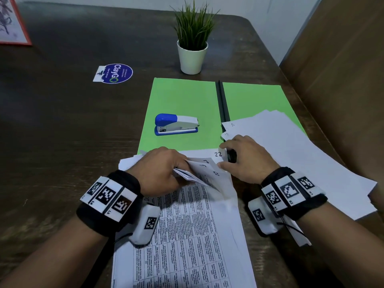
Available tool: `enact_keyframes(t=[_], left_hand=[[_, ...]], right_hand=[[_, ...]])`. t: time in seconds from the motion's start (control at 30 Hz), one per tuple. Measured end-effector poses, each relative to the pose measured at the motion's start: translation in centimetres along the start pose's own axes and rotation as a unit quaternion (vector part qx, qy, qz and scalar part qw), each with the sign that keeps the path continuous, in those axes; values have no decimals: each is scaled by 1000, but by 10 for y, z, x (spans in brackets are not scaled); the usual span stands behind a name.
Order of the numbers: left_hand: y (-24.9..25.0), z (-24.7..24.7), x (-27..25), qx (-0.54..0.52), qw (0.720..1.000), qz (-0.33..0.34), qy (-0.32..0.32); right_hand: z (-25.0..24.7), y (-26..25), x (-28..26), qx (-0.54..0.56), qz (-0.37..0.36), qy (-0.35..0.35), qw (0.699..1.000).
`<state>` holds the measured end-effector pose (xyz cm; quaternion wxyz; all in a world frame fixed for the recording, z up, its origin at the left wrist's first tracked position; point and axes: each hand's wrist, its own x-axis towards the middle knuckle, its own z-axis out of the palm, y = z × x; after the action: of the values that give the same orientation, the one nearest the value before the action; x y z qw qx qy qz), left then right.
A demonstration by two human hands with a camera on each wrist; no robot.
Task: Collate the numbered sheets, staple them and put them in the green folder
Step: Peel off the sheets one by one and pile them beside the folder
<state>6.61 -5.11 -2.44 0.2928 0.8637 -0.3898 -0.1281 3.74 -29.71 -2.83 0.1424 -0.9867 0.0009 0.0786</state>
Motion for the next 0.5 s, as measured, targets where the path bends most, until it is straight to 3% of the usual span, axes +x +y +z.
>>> enact_keyframes(t=[0.27,0.37,0.5], left_hand=[[1,0,-1,-4,1000,4,2],[0,0,-1,0,1000,15,2],[-1,0,0,14,1000,18,-13]], right_hand=[[-1,-1,-2,27,-12,27,999],[0,-4,-12,95,-39,72,992],[5,-11,-35,158,-84,55,982]])
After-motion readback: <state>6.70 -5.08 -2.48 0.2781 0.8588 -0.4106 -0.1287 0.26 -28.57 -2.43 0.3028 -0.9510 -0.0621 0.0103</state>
